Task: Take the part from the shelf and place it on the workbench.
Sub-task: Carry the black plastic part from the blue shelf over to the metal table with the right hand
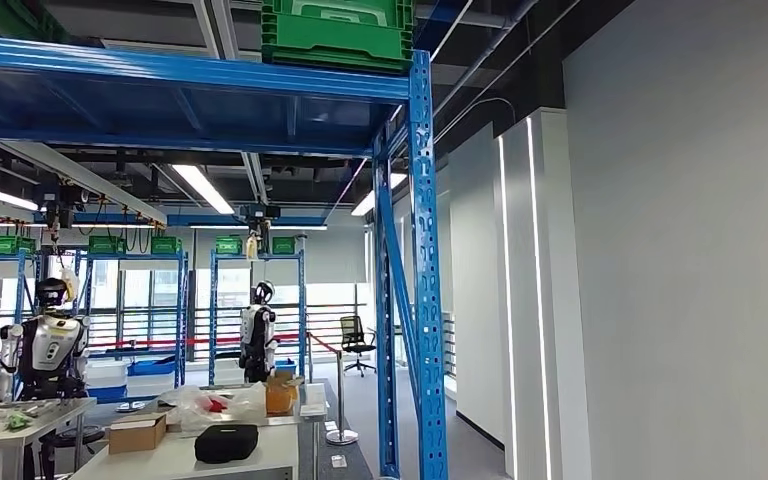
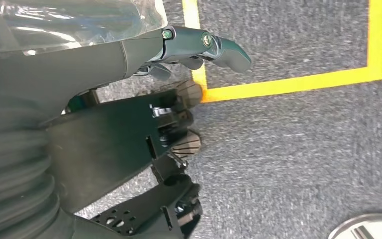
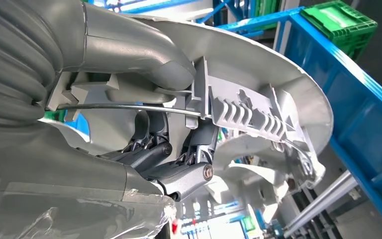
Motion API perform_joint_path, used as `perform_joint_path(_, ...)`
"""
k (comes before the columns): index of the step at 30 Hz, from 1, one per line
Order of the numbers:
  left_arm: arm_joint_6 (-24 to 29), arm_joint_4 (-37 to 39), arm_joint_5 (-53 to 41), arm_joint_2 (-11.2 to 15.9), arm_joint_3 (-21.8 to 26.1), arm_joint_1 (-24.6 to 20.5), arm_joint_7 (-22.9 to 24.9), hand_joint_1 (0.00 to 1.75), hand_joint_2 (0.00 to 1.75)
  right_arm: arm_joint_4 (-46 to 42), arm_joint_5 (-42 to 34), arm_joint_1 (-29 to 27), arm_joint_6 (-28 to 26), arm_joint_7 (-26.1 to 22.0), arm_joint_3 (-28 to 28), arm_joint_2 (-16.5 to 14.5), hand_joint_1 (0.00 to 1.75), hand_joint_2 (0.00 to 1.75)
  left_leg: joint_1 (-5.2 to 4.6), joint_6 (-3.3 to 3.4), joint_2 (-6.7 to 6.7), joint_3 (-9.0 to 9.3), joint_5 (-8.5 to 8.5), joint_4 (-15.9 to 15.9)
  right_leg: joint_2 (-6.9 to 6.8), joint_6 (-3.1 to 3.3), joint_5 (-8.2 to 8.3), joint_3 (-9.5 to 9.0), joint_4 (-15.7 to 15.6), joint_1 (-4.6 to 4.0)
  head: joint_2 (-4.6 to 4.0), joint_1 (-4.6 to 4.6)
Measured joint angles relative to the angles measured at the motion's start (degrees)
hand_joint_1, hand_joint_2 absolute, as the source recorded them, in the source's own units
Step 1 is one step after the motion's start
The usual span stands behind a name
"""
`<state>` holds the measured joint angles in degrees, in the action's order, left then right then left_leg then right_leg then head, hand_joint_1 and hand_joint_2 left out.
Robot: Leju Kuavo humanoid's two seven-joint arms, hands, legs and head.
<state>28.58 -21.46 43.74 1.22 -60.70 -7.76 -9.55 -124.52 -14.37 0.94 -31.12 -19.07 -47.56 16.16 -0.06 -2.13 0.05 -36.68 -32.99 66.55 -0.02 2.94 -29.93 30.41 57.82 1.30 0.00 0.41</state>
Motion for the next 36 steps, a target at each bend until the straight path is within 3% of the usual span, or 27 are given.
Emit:
perform_joint_path(2, 0.5, 0.0, 0.4, 0.2, 0.0, 0.2, -0.1, 0.00, 1.75, 0.2, -0.7, 0.0, 0.4, -0.2, 0.0, 0.0, 1.75, 1.75, 0.33, -0.38, 0.00, -1.00, -2.60, 5.5, -0.03, 0.05, 0.57, 0.98, 0.3, -0.06, 0.00, 0.11)
perform_joint_path(3, 0.7, 0.0, 0.7, 0.3, 0.0, 0.3, -0.2, 0.00, 1.75, 0.4, -1.1, -0.1, 0.6, -0.4, 0.1, 0.0, 1.75, 1.75, 0.42, -0.43, 0.00, -0.35, -2.39, 5.9, -0.01, 0.01, 0.83, 1.48, 0.4, -0.07, 0.00, 0.16)
perform_joint_path(4, 0.9, 0.0, 0.9, 0.5, 0.0, 0.4, -0.3, 0.00, 1.75, 0.6, -1.4, -0.1, 0.8, -0.6, 0.1, -0.1, 1.75, 1.75, 0.47, -0.35, 0.00, 1.36, -1.23, 4.0, 0.02, -0.07, 1.08, 1.91, 0.6, -0.08, 0.00, 0.20)
perform_joint_path(7, 1.7, 0.0, 1.6, 1.1, -0.1, 0.5, -0.6, 0.00, 1.75, 1.0, -2.2, -0.1, 1.3, -1.2, 0.4, -0.2, 1.75, 1.75, 0.22, 0.62, -0.07, 8.52, 2.13, -7.1, 0.09, -0.64, 1.86, 2.73, 0.8, -0.15, 0.00, 0.24)
perform_joint_path(9, 2.3, -0.1, 1.9, 1.6, -0.1, 0.7, -0.7, 0.00, 1.75, 1.2, -2.8, -0.1, 1.7, -1.8, 0.5, -0.3, 1.75, 1.75, -0.18, 1.23, -0.10, 9.97, 2.30, -10.3, 0.05, -1.39, 2.48, 3.09, 0.7, -0.08, 0.00, 0.21)
perform_joint_path(11, 2.9, -0.4, 2.3, 2.0, -0.1, 1.1, -0.7, 0.00, 1.75, 1.4, -3.3, -0.2, 1.9, -2.4, 0.7, -0.4, 1.75, 1.75, -0.29, 1.89, 0.00, 9.62, 2.98, -10.9, 0.03, -2.19, 2.93, 3.37, 0.7, 0.08, 0.00, 0.21)
perform_joint_path(13, 3.3, -0.8, 2.7, 2.4, -0.1, 1.5, -0.5, 0.00, 1.75, 1.7, -3.8, -0.5, 2.1, -3.0, 1.0, -0.4, 1.75, 1.75, -0.15, 2.76, 0.17, 9.13, 4.06, -11.6, 0.07, -2.75, 1.11, 4.14, 2.2, 0.08, 0.00, 0.08)
perform_joint_path(16, 3.8, -1.4, 3.4, 2.8, -0.1, 2.0, -0.2, 0.00, 1.75, 2.1, -4.8, -1.1, 2.2, -4.0, 1.7, -0.4, 1.75, 1.75, -0.22, 3.44, 0.29, 7.59, 5.32, -11.7, 0.11, -3.16, -5.61, 7.08, 11.2, 0.04, 0.00, -0.12)
perform_joint_path(17, 3.9, -1.6, 3.7, 2.8, -0.2, 2.3, -0.2, 0.00, 1.75, 2.3, -5.1, -1.3, 2.2, -4.2, 1.8, -0.4, 1.75, 1.75, -0.28, 3.44, 0.32, 6.99, 5.67, -11.6, 0.11, -3.26, -6.71, 7.64, 14.0, 0.03, 0.00, -0.15)
perform_joint_path(18, 3.9, -1.7, 3.9, 2.9, -0.2, 2.5, -0.2, 0.00, 1.75, 2.4, -5.2, -1.5, 2.2, -4.3, 2.0, -0.4, 1.75, 1.75, -0.33, 3.42, 0.35, 6.37, 5.99, -11.4, 0.10, -3.32, -6.59, 7.37, 15.0, 0.03, 0.00, -0.21)
perform_joint_path(19, 3.9, -1.8, 4.1, 2.9, -0.2, 2.7, -0.3, 0.00, 1.75, 2.6, -5.3, -1.7, 2.2, -4.4, 2.1, -0.4, 1.75, 1.75, -0.36, 3.36, 0.36, 5.70, 6.28, -11.1, 0.10, -3.30, -5.44, 6.11, 14.0, 0.03, 0.00, -0.28)
perform_joint_path(21, 3.9, -2.1, 4.3, 2.9, -0.2, 3.0, -0.3, 0.00, 1.75, 2.7, -5.4, -1.8, 2.1, -4.6, 2.3, -0.4, 1.75, 1.75, -0.38, 3.13, 0.34, 4.42, 6.68, -10.3, 0.05, -2.99, -2.75, 1.36, 7.1, -0.03, 0.00, -0.42)
perform_joint_path(22, 3.9, -2.2, 4.5, 2.9, -0.2, 3.0, -0.4, 0.00, 1.75, 2.7, -5.4, -1.9, 2.0, -4.7, 2.5, -0.4, 1.75, 1.75, -0.46, 2.95, 0.31, 3.85, 6.82, -9.8, 0.05, -2.74, -2.17, -0.89, 3.5, -0.10, 0.00, -0.46)
perform_joint_path(24, 3.7, -2.5, 4.9, 2.9, -0.2, 3.1, -0.9, 0.00, 1.75, 2.7, -5.4, -2.1, 1.5, -4.7, 2.7, -0.4, 1.75, 1.75, -0.57, 2.35, 0.29, 3.17, 7.23, -9.1, 0.10, -2.15, -2.26, -2.83, -0.2, -0.32, 0.00, -0.47)
perform_joint_path(27, 3.4, -2.5, 5.8, 2.7, -0.3, 3.4, -2.2, 0.00, 1.75, 2.7, -5.5, -2.4, 0.4, -4.6, 3.0, -0.4, 1.75, 1.75, -0.47, 1.21, 0.23, 2.65, 7.33, -8.7, 0.17, -0.98, -1.45, -2.16, -0.5, -0.25, 0.00, -0.34)
perform_joint_path(29, 3.0, -2.5, 6.5, 2.5, -0.3, 3.7, -3.2, 0.00, 1.75, 2.7, -5.9, -2.6, -0.3, -4.4, 3.1, -0.4, 1.75, 1.75, -0.21, 0.42, 0.18, 1.52, 4.01, -5.7, 0.06, -0.25, -0.54, -1.45, -0.7, -0.01, 0.00, -0.12)
perform_joint_path(31, 2.7, -2.5, 7.3, 2.2, -0.3, 3.8, -4.0, 0.00, 1.75, 2.7, -6.2, -2.8, -1.1, -4.2, 3.2, -0.4, 1.75, 1.75, 0.19, -0.23, 0.17, -0.40, -0.94, 1.1, 0.01, 0.01, 0.22, -0.44, -0.6, -0.06, 0.00, 0.05)
perform_joint_path(32, 2.5, -2.5, 7.6, 2.1, -0.3, 3.9, -4.2, 0.00, 1.75, 2.7, -6.4, -2.9, -1.4, -4.1, 3.3, -0.4, 1.75, 1.75, 0.37, -0.43, 0.17, -1.03, -2.41, 4.2, -0.01, 0.02, 0.57, 0.13, -0.5, -0.09, 0.00, 0.08)
perform_joint_path(33, 2.5, -2.4, 7.9, 2.0, -0.3, 3.9, -4.3, 0.00, 1.75, 2.8, -6.5, -2.9, -1.7, -4.0, 3.3, -0.4, 1.75, 1.75, 0.50, -0.56, 0.17, -0.94, -2.73, 5.8, -0.02, -0.02, 0.87, 0.74, -0.3, -0.10, 0.00, 0.11)
perform_joint_path(34, 2.4, -2.4, 8.1, 1.9, -0.4, 3.9, -4.3, 0.00, 1.75, 2.8, -6.6, -3.0, -2.0, -4.0, 3.3, -0.4, 1.75, 1.75, 0.61, -0.59, 0.17, 0.19, -1.95, 5.3, -0.01, -0.11, 1.13, 1.36, 0.0, -0.09, 0.00, 0.16)
perform_joint_path(36, 2.4, -2.2, 8.5, 1.8, -0.4, 3.8, -4.3, 0.00, 1.75, 2.8, -6.6, -3.1, -2.3, -4.0, 3.3, -0.4, 1.75, 1.75, 0.70, -0.32, 0.14, 5.02, 0.87, -1.2, 0.06, -0.39, 1.53, 2.34, 0.5, -0.07, 0.00, 0.24)
